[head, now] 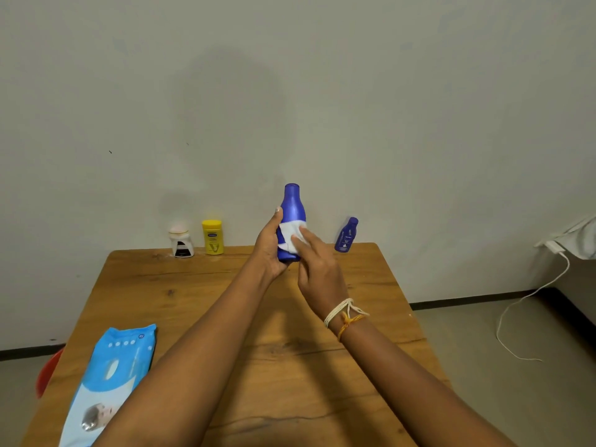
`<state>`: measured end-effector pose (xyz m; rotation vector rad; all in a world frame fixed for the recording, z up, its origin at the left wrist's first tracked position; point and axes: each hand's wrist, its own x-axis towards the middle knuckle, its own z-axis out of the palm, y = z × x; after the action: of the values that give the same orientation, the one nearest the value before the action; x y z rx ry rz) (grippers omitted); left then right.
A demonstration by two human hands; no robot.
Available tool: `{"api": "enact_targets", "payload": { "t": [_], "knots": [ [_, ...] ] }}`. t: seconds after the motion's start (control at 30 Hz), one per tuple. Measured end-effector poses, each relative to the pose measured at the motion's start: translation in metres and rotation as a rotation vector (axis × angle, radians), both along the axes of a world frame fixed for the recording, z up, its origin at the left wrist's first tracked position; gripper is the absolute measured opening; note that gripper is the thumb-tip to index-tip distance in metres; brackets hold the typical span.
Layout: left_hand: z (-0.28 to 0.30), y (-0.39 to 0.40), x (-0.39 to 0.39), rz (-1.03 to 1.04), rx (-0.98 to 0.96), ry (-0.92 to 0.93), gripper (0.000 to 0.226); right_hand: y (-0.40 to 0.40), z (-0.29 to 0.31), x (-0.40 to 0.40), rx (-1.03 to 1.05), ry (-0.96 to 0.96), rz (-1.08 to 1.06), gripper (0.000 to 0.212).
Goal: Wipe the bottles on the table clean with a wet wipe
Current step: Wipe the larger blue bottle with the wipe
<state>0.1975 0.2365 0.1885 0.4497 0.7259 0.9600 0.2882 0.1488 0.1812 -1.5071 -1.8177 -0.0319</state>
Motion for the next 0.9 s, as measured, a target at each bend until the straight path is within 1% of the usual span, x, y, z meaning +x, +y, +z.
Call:
{"api": "enact_targets", "payload": {
  "t": [0.07, 0.13, 0.2, 0.27, 0.37, 0.43, 0.5, 0.6, 0.67, 0.73, 0.8, 0.9],
  "knots": [
    [-0.002, -0.001, -0.002, 0.003, 0.001, 0.015, 0.042, -0.010, -0.007, 0.004, 0.008, -0.015, 0.016, 0.043],
    [-0.004, -0.002, -0.004, 0.014, -0.002, 0.018, 0.041, -0.014, -0.006, 0.012, 0.008, -0.042, 0.064, 0.034],
    [-0.004, -0.005, -0.005, 0.016, -0.010, 0.002, 0.040, -0.012, 0.003, 0.018, 0.015, -0.032, 0.101, 0.031],
    [-0.001, -0.008, -0.005, -0.012, 0.007, -0.038, 0.040, -0.002, 0.016, 0.022, 0.052, 0.057, 0.079, 0.029],
    [0.002, -0.013, 0.000, -0.048, 0.051, -0.111, 0.036, 0.027, 0.040, 0.024, 0.125, 0.236, -0.042, 0.032],
    [0.004, -0.016, 0.002, -0.061, 0.058, -0.110, 0.032, 0.046, 0.056, 0.028, 0.104, 0.283, -0.074, 0.032],
    [0.005, -0.017, 0.004, -0.065, 0.060, -0.094, 0.033, 0.058, 0.064, 0.030, 0.015, 0.256, -0.025, 0.038],
    [0.006, -0.016, 0.004, -0.049, 0.047, -0.135, 0.038, 0.050, 0.057, 0.027, -0.087, 0.180, 0.057, 0.042],
    [0.006, -0.013, 0.001, -0.025, 0.020, -0.158, 0.039, 0.031, 0.044, 0.023, -0.075, 0.141, 0.078, 0.039],
    [0.005, -0.009, -0.002, -0.017, 0.009, -0.150, 0.041, 0.009, 0.029, 0.021, -0.017, 0.071, 0.091, 0.040],
    [0.006, -0.008, -0.005, -0.014, 0.024, -0.112, 0.042, -0.010, 0.015, 0.020, 0.011, 0.014, 0.099, 0.044],
    [0.005, -0.006, -0.004, -0.010, 0.028, -0.023, 0.042, -0.028, 0.005, 0.021, 0.014, 0.022, 0.134, 0.038]
  ]
}}
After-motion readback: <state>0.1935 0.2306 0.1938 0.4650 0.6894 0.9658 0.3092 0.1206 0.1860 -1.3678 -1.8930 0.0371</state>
